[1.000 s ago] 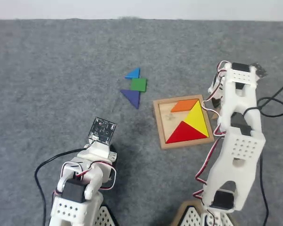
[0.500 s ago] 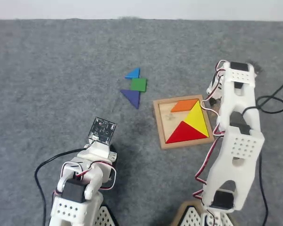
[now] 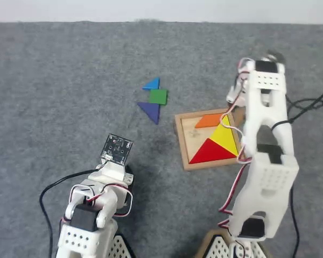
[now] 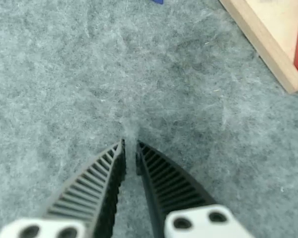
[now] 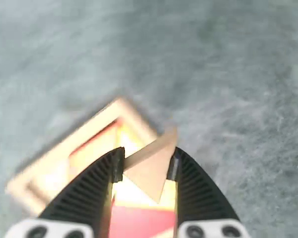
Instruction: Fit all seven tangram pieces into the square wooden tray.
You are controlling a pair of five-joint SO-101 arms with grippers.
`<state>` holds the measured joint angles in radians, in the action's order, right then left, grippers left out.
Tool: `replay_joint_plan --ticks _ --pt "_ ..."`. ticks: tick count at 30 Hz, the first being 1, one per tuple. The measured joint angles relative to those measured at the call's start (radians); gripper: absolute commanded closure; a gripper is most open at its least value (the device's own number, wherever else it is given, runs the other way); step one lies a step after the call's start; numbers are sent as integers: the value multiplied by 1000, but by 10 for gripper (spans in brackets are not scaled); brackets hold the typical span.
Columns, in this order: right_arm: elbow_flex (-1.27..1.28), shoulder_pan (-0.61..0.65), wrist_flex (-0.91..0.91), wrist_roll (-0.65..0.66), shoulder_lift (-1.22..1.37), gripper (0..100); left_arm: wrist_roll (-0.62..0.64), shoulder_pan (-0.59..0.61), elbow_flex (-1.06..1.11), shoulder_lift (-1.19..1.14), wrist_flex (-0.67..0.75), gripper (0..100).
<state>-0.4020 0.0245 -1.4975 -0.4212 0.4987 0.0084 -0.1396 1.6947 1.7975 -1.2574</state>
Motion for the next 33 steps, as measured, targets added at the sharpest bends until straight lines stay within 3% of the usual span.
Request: replay_joint_plan --ticks 7,11,18,26,30,33 --pt "15 199 -107 75 -49 972 0 0 0 0 0 964" --pt "52 295 -110 11 -20 969 0 0 0 0 0 964" --pt "55 305 -83 -166 43 965 0 0 0 0 0 964" --pt "55 307 -77 -399 48 881 0 0 0 0 0 964" --pt "55 307 -77 -434 48 868 0 0 0 0 0 964" --pt "55 308 -77 -437 48 789 0 0 0 0 0 964"
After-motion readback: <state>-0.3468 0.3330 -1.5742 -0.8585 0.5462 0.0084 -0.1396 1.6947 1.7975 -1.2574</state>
